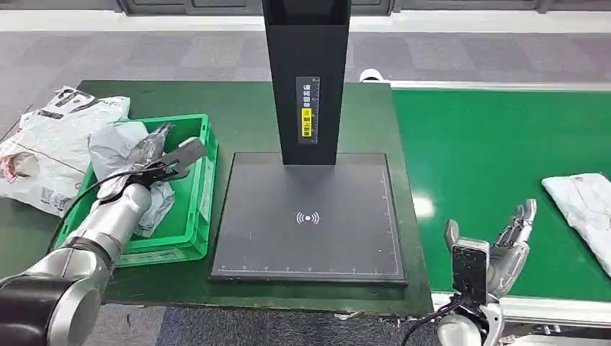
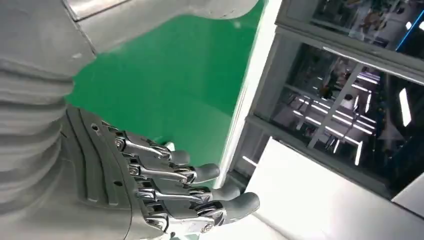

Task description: Moved the parcel from conveyor to table for the left to box.

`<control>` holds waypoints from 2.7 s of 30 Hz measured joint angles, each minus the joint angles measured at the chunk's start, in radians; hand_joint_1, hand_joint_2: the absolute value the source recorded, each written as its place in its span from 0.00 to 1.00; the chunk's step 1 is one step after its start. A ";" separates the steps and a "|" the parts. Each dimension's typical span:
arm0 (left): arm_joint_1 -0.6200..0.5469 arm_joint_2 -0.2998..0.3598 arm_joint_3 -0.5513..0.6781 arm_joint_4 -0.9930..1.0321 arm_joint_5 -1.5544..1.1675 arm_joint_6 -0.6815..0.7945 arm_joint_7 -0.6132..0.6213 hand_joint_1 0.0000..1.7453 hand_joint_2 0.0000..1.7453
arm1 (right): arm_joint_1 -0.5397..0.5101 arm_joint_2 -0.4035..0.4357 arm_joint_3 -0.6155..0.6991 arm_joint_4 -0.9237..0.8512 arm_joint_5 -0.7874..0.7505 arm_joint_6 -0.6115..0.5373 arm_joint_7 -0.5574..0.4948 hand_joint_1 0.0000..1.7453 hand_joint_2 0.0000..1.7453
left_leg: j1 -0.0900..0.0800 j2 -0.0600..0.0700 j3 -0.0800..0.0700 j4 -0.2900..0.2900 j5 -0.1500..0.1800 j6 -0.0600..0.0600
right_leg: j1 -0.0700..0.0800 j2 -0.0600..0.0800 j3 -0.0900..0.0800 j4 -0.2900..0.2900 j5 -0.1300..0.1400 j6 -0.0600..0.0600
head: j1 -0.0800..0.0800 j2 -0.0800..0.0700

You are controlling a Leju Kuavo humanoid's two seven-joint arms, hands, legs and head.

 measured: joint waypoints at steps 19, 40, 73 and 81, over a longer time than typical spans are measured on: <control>0.047 -0.156 0.177 -0.158 0.684 0.140 -0.246 0.00 1.00 | -0.084 -0.027 0.002 0.071 -0.034 -0.043 -0.024 0.00 1.00 | 0.000 -0.002 0.000 0.000 0.000 0.000 | 0.000 -0.002 0.001 0.000 0.001 0.001 | 0.000 0.000; 0.264 -0.364 -0.130 -0.297 1.046 -0.108 -0.254 0.00 1.00 | -0.201 -0.138 -0.064 0.419 0.359 -0.052 0.215 0.00 1.00 | -0.003 -0.004 0.000 0.001 -0.003 0.005 | -0.004 -0.004 0.002 -0.001 -0.001 0.004 | 0.000 0.000; 0.311 -0.465 -0.303 -0.200 0.974 0.007 -0.299 0.00 1.00 | -0.308 -0.295 -0.326 0.818 0.935 0.015 0.746 0.00 1.00 | -0.006 -0.004 0.000 0.001 -0.005 0.010 | -0.009 -0.005 0.003 -0.001 -0.003 0.010 | 0.000 0.000; 0.291 -0.465 -0.303 -0.164 1.037 0.017 -0.311 0.00 1.00 | -0.427 -0.370 -0.328 1.030 0.982 0.236 0.896 0.00 1.00 | -0.006 -0.003 0.000 0.001 -0.005 0.010 | -0.009 -0.004 0.002 -0.001 -0.003 0.010 | 0.000 0.000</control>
